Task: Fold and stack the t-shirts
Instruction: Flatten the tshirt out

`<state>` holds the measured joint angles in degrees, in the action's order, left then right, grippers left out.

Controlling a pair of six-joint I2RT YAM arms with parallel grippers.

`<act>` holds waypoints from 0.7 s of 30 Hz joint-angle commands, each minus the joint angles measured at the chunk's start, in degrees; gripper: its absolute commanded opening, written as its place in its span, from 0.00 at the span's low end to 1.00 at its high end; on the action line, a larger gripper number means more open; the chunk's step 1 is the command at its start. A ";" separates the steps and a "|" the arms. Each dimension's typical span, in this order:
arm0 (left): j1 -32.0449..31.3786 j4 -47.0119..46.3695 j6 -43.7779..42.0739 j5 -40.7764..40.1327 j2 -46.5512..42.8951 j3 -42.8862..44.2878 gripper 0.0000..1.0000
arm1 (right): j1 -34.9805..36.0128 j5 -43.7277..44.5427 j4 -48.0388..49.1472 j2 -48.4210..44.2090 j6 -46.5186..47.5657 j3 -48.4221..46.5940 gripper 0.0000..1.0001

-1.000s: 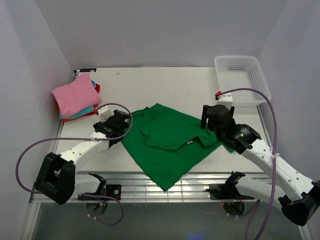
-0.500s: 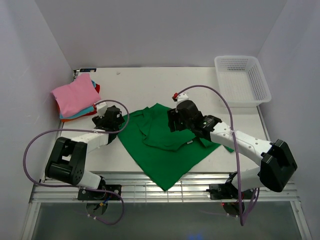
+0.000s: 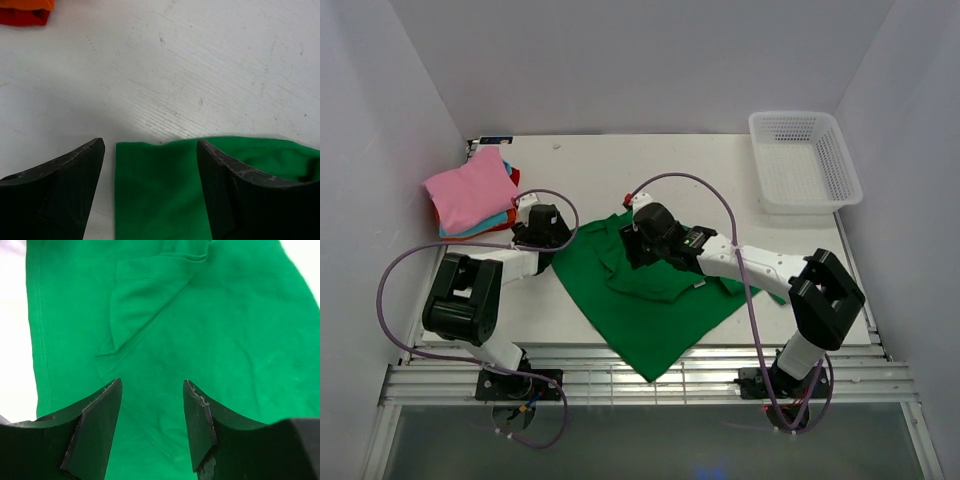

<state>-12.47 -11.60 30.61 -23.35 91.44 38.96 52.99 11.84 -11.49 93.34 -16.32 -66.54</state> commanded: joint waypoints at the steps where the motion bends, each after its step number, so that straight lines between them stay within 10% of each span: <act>1: 0.34 2.97 0.15 1.03 -0.03 2.69 0.84 | 0.71 -1.28 2.25 1.75 0.58 -3.94 0.58; 21: 1.48 11.33 2.44 1.56 8.76 11.14 0.83 | 1.94 -9.02 -0.03 24.52 2.52 -21.44 0.53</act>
<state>-11.51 -3.05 31.97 -23.05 99.53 49.32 54.50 4.23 -10.59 116.79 -14.46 -85.91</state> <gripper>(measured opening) 0.836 0.527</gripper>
